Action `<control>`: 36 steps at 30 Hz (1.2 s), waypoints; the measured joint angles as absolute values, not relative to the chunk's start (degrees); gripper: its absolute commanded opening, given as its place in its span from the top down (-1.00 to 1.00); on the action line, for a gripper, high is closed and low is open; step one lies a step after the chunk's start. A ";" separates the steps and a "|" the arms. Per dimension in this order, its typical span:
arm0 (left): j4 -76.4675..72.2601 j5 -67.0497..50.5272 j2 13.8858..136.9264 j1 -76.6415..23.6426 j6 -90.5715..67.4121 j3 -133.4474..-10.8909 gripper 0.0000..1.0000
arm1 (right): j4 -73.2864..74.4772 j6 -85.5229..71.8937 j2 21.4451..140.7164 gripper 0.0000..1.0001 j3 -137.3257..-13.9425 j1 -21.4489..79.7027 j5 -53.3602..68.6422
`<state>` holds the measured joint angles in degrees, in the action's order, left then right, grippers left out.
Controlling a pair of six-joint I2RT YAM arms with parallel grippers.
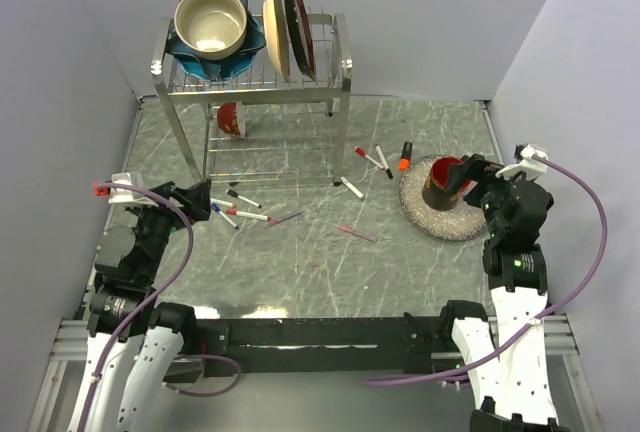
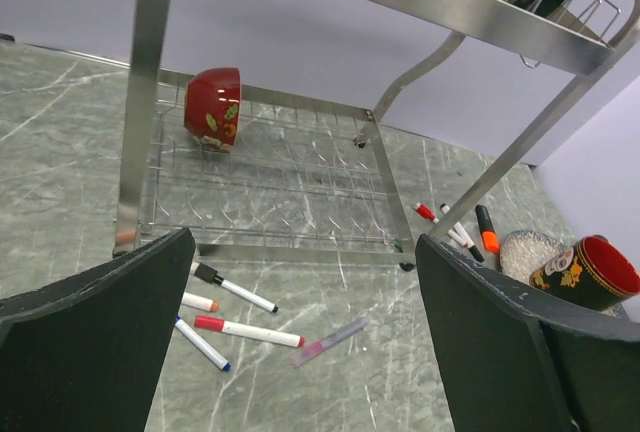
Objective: Open the pen caps
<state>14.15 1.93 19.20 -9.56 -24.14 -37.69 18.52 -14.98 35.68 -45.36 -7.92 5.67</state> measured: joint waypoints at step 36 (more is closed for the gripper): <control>12.67 -7.73 23.22 -9.56 -21.78 -37.69 -0.99 | 23.03 26.48 87.31 -0.15 -49.60 38.39 5.54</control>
<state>12.67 -7.73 23.22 -9.56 -21.78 -37.69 23.03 26.48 87.31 -49.60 38.39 5.54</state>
